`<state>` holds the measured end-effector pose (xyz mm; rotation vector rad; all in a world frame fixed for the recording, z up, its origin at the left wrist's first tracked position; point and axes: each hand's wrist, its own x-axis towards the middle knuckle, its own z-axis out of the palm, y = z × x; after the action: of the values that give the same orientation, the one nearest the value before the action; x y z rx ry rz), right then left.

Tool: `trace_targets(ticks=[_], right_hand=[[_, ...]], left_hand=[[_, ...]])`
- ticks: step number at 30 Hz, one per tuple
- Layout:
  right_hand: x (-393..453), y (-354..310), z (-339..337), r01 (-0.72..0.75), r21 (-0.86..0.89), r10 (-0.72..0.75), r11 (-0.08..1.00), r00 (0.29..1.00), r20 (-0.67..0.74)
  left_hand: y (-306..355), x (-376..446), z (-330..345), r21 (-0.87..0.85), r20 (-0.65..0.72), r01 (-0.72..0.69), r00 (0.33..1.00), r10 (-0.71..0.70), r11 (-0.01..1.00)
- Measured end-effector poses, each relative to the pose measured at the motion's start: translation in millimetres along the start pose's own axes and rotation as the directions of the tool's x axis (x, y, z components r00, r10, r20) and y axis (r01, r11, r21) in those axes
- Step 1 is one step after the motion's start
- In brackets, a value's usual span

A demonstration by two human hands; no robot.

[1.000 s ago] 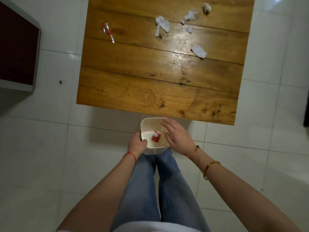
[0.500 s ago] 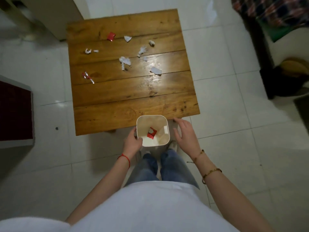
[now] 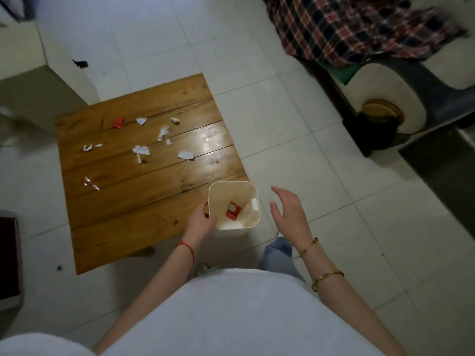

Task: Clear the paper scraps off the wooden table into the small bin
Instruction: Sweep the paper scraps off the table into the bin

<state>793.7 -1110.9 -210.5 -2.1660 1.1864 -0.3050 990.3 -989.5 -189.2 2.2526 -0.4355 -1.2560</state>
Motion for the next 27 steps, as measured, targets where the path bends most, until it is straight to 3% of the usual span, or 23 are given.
trace_targets(ticks=[13, 27], right_hand=[[114.7, 123.7, -163.5, 0.174, -0.071, -0.170, 0.982, 0.984, 0.061], [309.9, 128.5, -167.4, 0.313, -0.041, -0.292, 0.949, 0.921, 0.257]], left_hand=[[152.9, 20.7, 130.0, -0.219, -0.072, 0.041, 0.996, -0.058, 0.975], [253.1, 123.0, 130.9, -0.398, -0.193, 0.107, 0.961, -0.197, 0.911]])
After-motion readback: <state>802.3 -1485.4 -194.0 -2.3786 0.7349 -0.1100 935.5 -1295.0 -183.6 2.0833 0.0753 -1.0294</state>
